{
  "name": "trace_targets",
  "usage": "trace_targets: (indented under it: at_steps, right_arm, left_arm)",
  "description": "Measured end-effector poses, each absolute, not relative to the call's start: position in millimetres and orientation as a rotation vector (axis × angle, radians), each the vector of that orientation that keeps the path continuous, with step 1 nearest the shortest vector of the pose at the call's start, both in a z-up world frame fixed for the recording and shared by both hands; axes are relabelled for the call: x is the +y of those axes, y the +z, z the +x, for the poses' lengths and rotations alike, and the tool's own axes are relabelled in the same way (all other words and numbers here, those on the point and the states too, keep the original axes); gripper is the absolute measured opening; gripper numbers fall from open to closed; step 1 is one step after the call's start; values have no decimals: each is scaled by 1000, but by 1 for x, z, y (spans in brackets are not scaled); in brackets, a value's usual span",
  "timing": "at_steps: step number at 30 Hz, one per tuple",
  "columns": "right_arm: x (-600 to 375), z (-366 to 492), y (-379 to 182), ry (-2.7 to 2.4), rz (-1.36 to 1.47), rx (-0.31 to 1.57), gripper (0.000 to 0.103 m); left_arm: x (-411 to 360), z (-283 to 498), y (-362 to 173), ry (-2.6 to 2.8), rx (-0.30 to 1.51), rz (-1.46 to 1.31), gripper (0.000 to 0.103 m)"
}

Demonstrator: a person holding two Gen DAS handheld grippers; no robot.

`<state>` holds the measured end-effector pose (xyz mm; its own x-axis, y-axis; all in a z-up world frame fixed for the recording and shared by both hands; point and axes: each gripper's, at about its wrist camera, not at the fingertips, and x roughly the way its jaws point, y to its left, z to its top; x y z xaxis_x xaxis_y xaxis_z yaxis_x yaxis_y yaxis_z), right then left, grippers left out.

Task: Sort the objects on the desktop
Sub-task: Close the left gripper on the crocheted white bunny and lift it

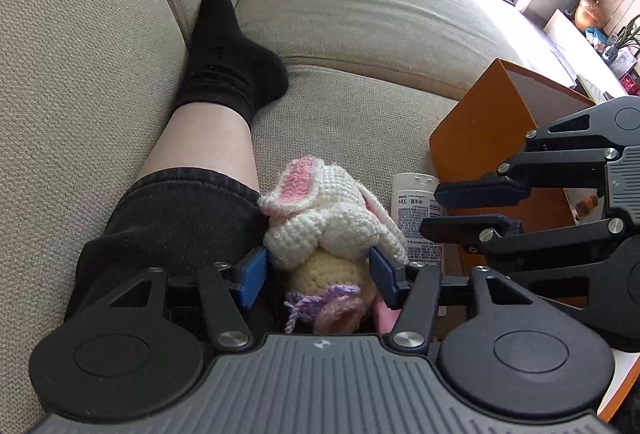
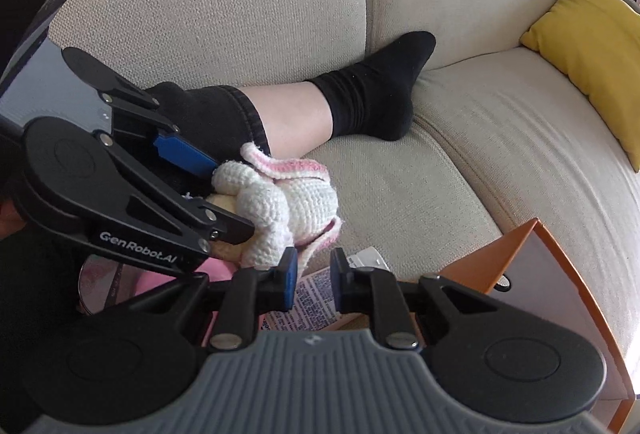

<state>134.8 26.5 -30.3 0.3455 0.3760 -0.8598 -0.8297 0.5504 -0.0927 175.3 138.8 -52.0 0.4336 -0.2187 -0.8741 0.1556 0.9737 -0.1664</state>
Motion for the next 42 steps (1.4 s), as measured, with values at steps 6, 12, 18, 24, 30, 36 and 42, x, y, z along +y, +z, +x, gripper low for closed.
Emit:
trace_targets:
  at_steps: [6, 12, 18, 24, 30, 36, 42]
  right_arm:
    - [34, 146, -46, 808, -644, 921, 18]
    - [32, 142, -49, 804, -720, 881, 11]
    - [35, 138, -46, 815, -703, 900, 14]
    - [35, 125, -33, 821, -708, 862, 21]
    - [31, 112, -17, 826, -668, 838, 22]
    - [30, 103, -5, 870, -562, 882, 22]
    - [32, 91, -2, 919, -498, 934, 23]
  left_arm:
    - [143, 188, -59, -276, 1117, -119, 70]
    - [132, 189, -65, -281, 1116, -95, 68]
    - [134, 183, -59, -268, 1097, -122, 55]
    - [142, 161, -36, -221, 1017, -123, 49]
    - [149, 125, 0, -174, 919, -54, 48]
    - [155, 91, 26, -133, 886, 32, 48]
    - [162, 74, 24, -126, 902, 33, 50]
